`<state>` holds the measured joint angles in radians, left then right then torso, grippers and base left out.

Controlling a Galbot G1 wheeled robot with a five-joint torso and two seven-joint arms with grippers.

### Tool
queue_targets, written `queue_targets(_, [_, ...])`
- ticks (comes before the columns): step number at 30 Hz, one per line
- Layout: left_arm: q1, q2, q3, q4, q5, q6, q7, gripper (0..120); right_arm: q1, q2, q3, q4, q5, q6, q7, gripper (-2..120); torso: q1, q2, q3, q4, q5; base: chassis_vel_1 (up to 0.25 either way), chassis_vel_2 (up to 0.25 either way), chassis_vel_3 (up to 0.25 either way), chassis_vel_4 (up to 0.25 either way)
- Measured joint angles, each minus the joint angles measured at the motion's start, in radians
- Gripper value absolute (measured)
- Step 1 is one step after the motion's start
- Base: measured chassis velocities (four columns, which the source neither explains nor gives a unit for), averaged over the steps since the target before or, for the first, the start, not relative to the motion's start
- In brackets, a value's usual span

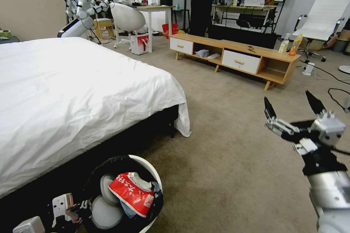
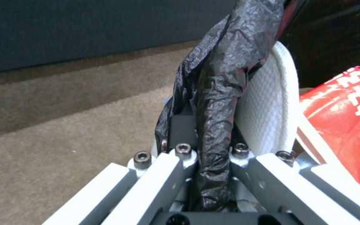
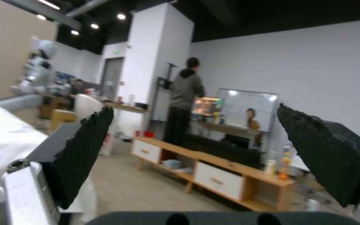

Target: Pick up the trash bin and place the garbage on the floor into it.

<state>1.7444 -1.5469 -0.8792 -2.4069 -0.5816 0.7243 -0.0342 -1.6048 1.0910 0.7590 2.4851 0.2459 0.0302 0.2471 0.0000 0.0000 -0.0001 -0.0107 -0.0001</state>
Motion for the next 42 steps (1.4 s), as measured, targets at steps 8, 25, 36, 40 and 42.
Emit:
queue_targets(8, [-0.009, 0.004, 0.011, 0.001, 0.0, 0.0, 0.0, 1, -0.041, 0.087, -0.021, -0.003, -0.074, 0.023, -0.004, 100, 0.0, 0.0, 0.0, -0.0006, 0.0, 0.0, 0.0, 0.0, 0.0])
queue_targets(25, [-0.018, 0.003, 0.025, 0.016, 0.015, -0.007, 0.02, 1, -0.062, 0.205, -0.074, -0.08, -0.177, 0.078, -0.007, 100, 0.0, 0.0, 0.0, -0.0001, 0.0001, 0.0, 0.0, 0.0, 0.0])
queue_targets(36, [-0.017, 0.001, 0.023, 0.016, 0.022, -0.01, 0.034, 1, -0.07, 0.215, -0.076, -0.096, -0.194, 0.102, -0.011, 100, 0.0, 0.0, 0.0, -0.0002, 0.0001, -0.035, -0.038, -0.042, -0.038])
queue_targets(40, [-0.016, -0.001, 0.023, 0.015, 0.022, -0.01, 0.035, 1, -0.074, 0.215, -0.076, -0.099, -0.194, 0.105, -0.011, 100, 0.0, 0.0, 0.0, -0.0003, 0.0001, -0.093, -0.088, -0.081, -0.081])
queue_targets(42, [-0.016, -0.001, 0.023, 0.014, 0.022, -0.01, 0.035, 1, -0.074, 0.215, -0.076, -0.101, -0.194, 0.106, -0.011, 100, 0.0, 0.0, 0.0, -0.0003, 0.0001, -0.096, -0.086, -0.101, -0.1])
